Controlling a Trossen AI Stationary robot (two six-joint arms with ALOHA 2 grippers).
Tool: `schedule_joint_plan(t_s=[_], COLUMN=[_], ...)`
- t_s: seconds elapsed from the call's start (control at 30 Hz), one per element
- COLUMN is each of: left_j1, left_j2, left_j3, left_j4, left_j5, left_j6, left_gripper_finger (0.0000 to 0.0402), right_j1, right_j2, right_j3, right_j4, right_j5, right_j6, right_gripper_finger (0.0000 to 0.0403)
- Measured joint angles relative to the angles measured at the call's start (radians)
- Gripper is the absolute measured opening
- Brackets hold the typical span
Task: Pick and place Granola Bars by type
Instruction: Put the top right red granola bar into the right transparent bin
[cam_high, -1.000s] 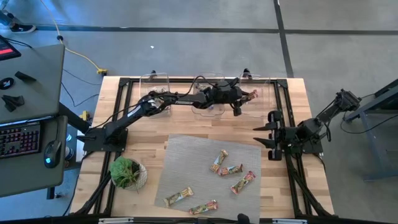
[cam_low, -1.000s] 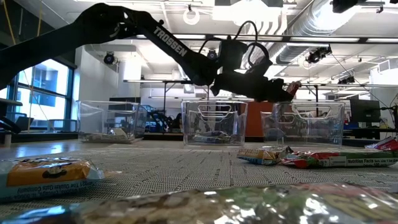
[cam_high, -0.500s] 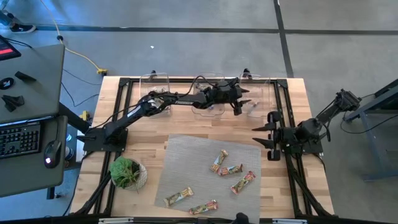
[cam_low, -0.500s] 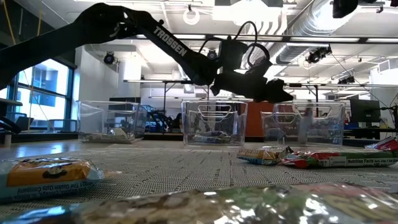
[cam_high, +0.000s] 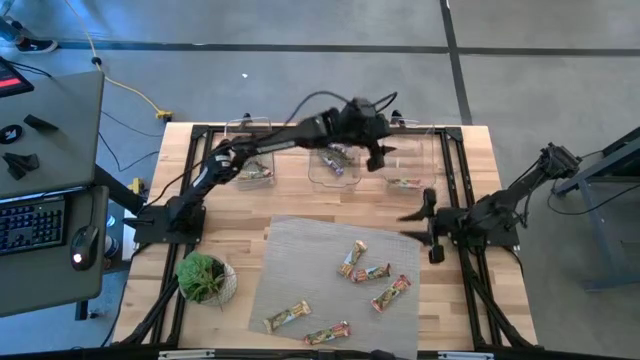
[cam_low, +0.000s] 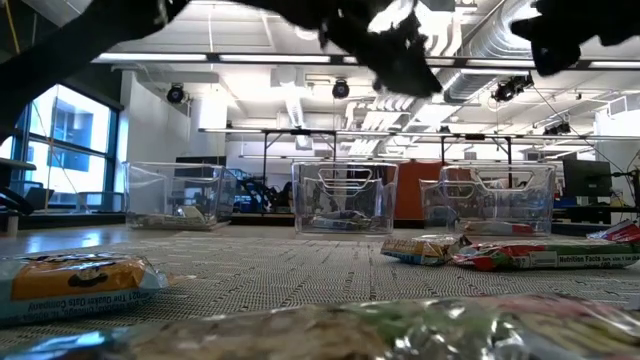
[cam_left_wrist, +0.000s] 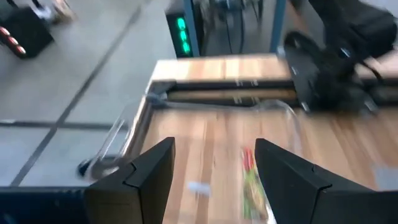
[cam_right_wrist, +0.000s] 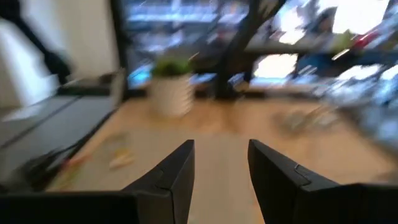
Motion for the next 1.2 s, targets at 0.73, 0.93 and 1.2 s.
schedule_joint_plan(t_s=[0.73,0.93,1.2], left_j1=[0.043,0.043,0.044], left_j2=[-0.288,-0.288,-0.288], left_j3=[0.044,0.045,0.045], left_j4=[-0.498,-0.499,-0.488], left_j5=[0.01,0.01,0.01], left_j6=[-0.104,-0.125,-0.16], left_gripper_finger=[0.0216,0.0216,0.0216], right_j1=[0.163,0.167,0.179], right_j2=[0.71,0.803,0.921], right_j3=[-0.001,0.035,0.049], right_j4=[0.215,0.22,0.205], right_j5=[-0.401,-0.405,-0.419], right_j6=[0.199,0.231,0.198], right_gripper_finger=[0.0108,0.0151,0.0212])
